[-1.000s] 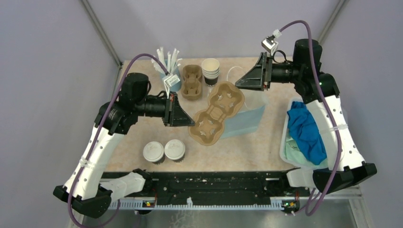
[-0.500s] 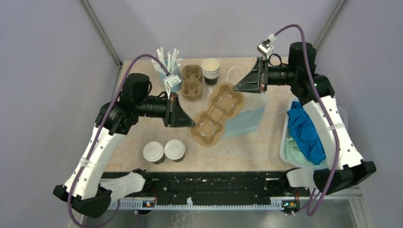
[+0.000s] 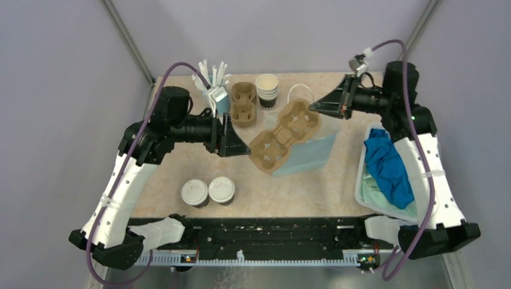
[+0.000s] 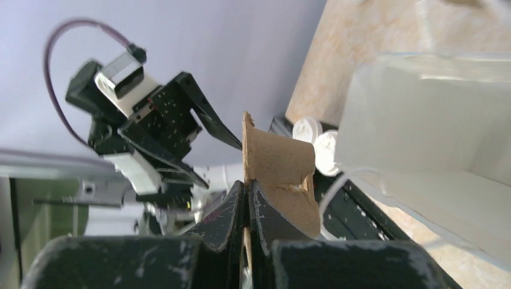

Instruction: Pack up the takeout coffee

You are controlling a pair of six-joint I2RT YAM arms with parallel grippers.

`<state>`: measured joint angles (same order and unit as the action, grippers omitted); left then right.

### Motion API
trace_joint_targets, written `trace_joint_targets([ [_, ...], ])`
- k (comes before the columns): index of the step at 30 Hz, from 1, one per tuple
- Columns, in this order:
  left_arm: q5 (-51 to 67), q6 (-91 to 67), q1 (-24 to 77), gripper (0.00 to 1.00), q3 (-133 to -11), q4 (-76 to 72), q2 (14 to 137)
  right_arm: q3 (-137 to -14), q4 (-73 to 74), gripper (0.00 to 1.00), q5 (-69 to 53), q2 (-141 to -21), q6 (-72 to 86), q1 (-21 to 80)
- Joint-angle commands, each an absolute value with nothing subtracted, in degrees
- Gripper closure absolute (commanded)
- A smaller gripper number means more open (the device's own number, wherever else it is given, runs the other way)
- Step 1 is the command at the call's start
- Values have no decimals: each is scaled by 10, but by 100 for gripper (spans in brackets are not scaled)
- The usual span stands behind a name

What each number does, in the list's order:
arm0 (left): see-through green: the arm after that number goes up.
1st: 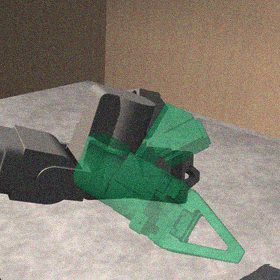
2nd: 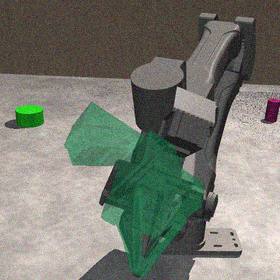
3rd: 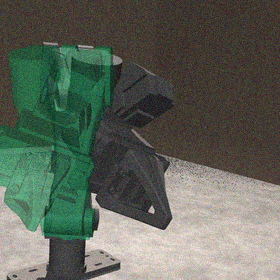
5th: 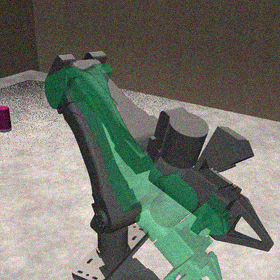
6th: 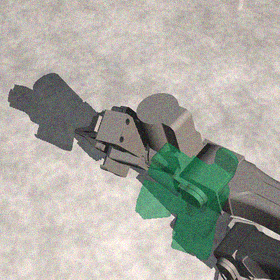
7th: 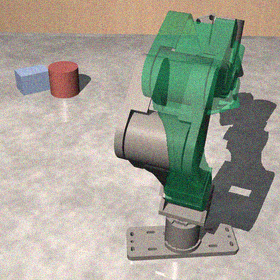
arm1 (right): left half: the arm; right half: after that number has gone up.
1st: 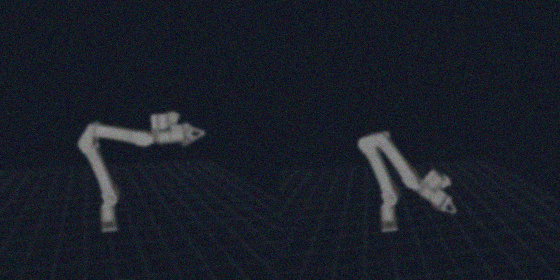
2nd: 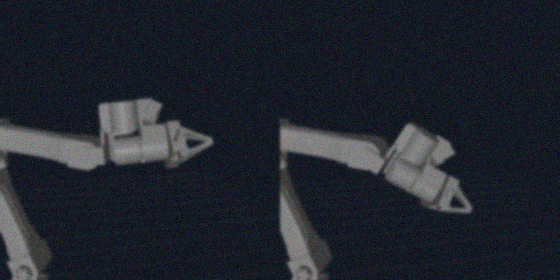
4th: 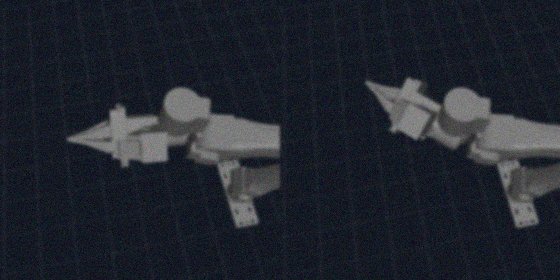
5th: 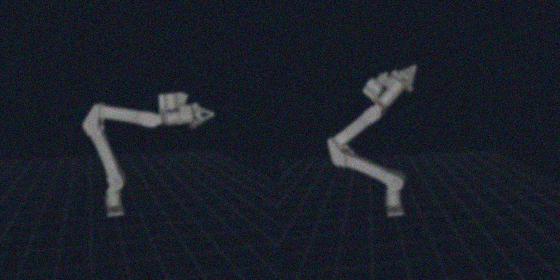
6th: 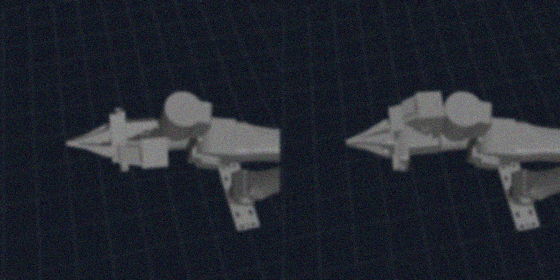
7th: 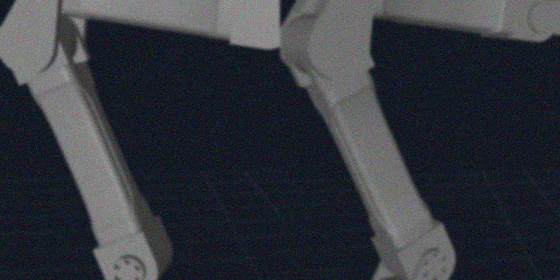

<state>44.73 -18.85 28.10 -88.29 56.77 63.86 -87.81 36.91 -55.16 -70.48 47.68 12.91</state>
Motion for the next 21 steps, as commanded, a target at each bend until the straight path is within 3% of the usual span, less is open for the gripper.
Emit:
trace_joint_targets([
  [1, 295, -273, 282, 17, -960, 616, 664, -857, 315, 100, -536, -633, 556, 30],
  [5, 289, -412, 282, 18, -937, 579, 668, -900, 336, 100, -570, -625, 556, -78],
  [10, 443, -513, 284, 20, -814, 292, 640, -998, 389, 100, -564, -639, 500, -179],
  [15, 463, -466, 312, 14, -829, 186, 677, -1094, 437, 100, -469, -652, 464, -180],
  [21, 417, -358, 358, 15, -834, 149, 727, -1171, 526, 100, -401, -667, 398, -180],
])
